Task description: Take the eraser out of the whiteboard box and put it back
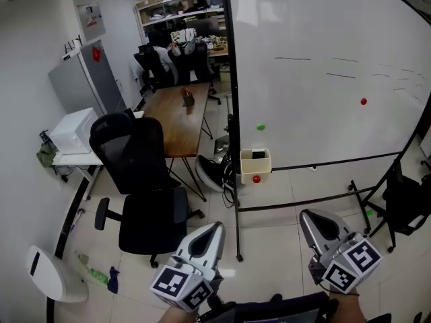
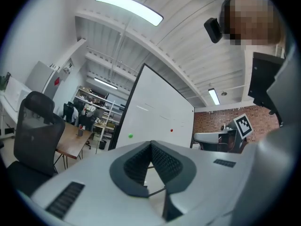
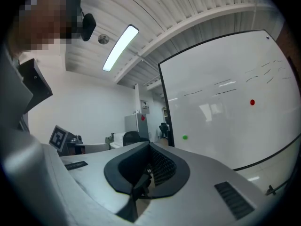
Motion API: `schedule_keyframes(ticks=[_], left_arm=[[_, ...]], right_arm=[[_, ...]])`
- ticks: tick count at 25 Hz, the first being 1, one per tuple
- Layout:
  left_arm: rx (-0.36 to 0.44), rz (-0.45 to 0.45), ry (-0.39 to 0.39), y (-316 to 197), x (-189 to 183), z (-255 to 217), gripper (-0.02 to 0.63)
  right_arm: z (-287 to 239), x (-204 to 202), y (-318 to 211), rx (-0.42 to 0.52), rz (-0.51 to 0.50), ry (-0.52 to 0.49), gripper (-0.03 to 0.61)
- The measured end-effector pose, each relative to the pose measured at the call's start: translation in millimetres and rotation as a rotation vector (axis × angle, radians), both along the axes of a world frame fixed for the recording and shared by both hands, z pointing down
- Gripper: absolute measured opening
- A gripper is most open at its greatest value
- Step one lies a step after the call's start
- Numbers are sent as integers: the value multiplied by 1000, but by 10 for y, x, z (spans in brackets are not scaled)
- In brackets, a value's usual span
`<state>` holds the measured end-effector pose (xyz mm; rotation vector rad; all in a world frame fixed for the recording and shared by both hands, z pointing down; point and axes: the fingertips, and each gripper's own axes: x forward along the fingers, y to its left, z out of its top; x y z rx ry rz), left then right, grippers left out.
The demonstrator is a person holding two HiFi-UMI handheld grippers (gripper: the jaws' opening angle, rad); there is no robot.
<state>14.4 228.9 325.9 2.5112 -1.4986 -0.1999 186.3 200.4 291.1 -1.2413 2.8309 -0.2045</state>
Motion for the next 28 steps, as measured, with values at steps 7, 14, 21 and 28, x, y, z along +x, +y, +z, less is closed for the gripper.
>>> schedule_keyframes(ticks=[7,14,21,28], left_arm=[[26,26,-31,49,514,-160,26],[32,38,-56,-198,578,-166,28],[31,42,-28,-433,466,-147,26],[40,41,-40,-578,385,-99,26]], right_arm=[[-47,487,132,5,17,-16,15],[-122,589,-98,46,42,-31,15],[-108,527,-309,59,72,-37,15],[-45,433,-442,55,74,-27,15]])
